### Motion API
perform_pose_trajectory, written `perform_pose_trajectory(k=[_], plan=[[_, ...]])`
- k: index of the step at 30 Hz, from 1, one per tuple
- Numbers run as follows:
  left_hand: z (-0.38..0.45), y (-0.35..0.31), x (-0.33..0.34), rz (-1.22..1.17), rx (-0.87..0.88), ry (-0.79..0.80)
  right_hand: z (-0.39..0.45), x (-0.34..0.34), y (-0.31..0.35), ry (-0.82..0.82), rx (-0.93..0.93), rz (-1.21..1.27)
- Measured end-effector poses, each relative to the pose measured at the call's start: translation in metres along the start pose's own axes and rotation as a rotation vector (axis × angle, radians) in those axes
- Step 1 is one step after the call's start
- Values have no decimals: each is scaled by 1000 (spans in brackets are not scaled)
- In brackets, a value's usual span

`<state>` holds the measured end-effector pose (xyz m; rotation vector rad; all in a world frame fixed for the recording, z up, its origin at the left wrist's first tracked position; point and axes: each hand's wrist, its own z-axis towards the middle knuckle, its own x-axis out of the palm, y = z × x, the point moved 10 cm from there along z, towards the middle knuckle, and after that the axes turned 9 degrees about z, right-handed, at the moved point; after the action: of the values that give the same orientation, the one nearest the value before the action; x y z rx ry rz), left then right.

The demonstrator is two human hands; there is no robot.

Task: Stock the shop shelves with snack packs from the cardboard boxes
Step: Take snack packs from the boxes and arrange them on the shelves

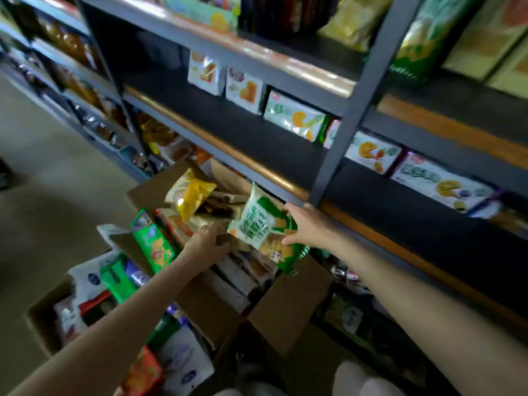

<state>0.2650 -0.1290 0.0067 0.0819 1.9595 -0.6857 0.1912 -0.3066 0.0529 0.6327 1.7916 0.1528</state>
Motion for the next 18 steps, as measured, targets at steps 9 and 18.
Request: perform_pose_trajectory(k=[9,18], plan=[[-86,-221,-66,-519,495,83,-187,-162,-32,-700,91,677],[-114,-271,-141,-646,663,-114,-219,-197,-42,-740,56,1086]])
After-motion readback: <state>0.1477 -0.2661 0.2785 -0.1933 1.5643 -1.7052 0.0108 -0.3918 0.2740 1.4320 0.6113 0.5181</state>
